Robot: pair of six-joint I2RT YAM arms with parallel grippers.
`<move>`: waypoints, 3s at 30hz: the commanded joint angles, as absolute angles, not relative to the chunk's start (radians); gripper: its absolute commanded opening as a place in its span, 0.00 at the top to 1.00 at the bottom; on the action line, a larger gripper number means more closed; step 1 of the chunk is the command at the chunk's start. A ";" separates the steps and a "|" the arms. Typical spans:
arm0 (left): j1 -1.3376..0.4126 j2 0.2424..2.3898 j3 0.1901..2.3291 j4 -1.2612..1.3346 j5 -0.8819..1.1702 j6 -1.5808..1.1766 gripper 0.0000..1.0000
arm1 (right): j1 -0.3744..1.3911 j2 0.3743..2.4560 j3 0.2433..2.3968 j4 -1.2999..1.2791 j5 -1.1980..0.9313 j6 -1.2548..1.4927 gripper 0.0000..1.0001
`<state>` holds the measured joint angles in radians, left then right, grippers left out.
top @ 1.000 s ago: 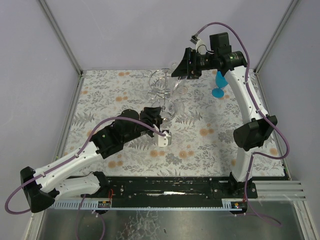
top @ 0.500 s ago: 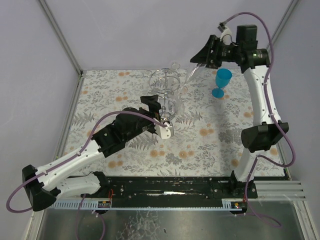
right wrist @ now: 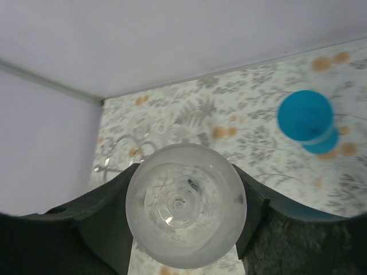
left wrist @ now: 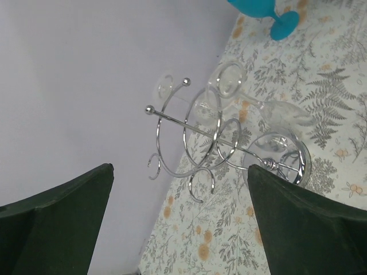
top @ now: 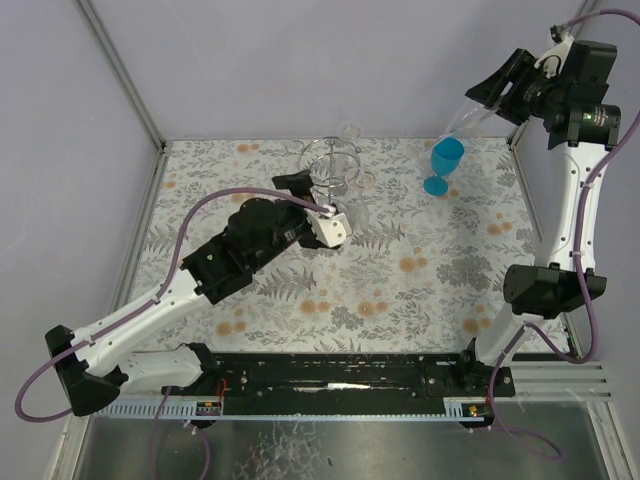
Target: Take the wine glass off the wine glass rack
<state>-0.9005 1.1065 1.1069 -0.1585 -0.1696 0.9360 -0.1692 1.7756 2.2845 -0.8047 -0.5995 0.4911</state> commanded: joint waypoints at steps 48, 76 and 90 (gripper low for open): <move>-0.452 1.351 1.520 -0.423 0.042 0.268 0.01 | -0.091 1.766 1.747 -0.051 0.321 0.034 0.69; -0.445 1.338 1.489 -0.443 0.047 0.290 0.01 | -0.066 1.741 1.409 0.249 0.511 0.169 0.66; -0.443 1.341 1.499 -0.445 0.052 0.274 0.01 | -0.074 1.719 1.395 0.220 0.566 0.216 0.64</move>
<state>-0.4503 1.3483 1.4948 -0.4507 0.0425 0.2848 -0.0719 1.7649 1.3975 0.1680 0.5083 0.1795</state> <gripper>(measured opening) 0.993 0.637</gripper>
